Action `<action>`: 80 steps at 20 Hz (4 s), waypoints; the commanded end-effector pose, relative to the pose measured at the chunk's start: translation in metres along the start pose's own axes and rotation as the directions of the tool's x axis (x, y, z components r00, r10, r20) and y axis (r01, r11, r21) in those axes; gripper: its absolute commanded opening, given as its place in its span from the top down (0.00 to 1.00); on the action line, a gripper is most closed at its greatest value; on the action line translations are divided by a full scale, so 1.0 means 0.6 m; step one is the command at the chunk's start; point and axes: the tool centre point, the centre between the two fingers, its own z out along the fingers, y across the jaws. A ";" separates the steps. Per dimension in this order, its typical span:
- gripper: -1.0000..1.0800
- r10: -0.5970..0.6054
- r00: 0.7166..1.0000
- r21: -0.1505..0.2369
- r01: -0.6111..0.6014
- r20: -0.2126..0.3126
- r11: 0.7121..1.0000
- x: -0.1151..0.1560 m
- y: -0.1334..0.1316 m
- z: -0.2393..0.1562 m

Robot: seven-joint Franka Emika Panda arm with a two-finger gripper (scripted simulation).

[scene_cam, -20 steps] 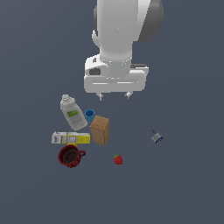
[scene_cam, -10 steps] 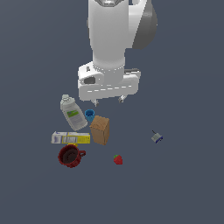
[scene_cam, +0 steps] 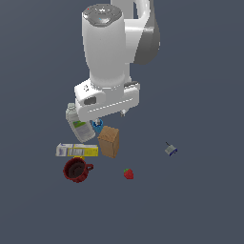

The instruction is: Pick up a designated object from a clutter of objects.

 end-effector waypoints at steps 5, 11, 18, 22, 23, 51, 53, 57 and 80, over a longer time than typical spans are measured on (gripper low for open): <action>0.04 -0.138 0.990 -0.002 0.138 0.002 0.990 -0.001 0.036 0.025; 0.04 -0.262 0.965 -0.001 0.262 0.003 0.965 -0.004 0.068 0.049; 0.04 -0.401 0.916 0.000 0.401 0.003 0.916 -0.010 0.106 0.077; 0.04 -0.476 0.879 0.002 0.476 0.002 0.879 -0.014 0.127 0.094; 0.04 -0.495 0.869 0.002 0.495 0.001 0.869 -0.015 0.132 0.098; 0.04 -0.856 0.516 -0.003 0.857 -0.024 0.516 -0.058 0.255 0.204; 0.04 -0.864 0.503 -0.004 0.864 -0.025 0.503 -0.060 0.258 0.208; 0.04 -0.872 0.489 -0.005 0.872 -0.026 0.489 -0.062 0.262 0.211; 1.00 -0.873 0.486 -0.005 0.874 -0.027 0.487 -0.061 0.261 0.295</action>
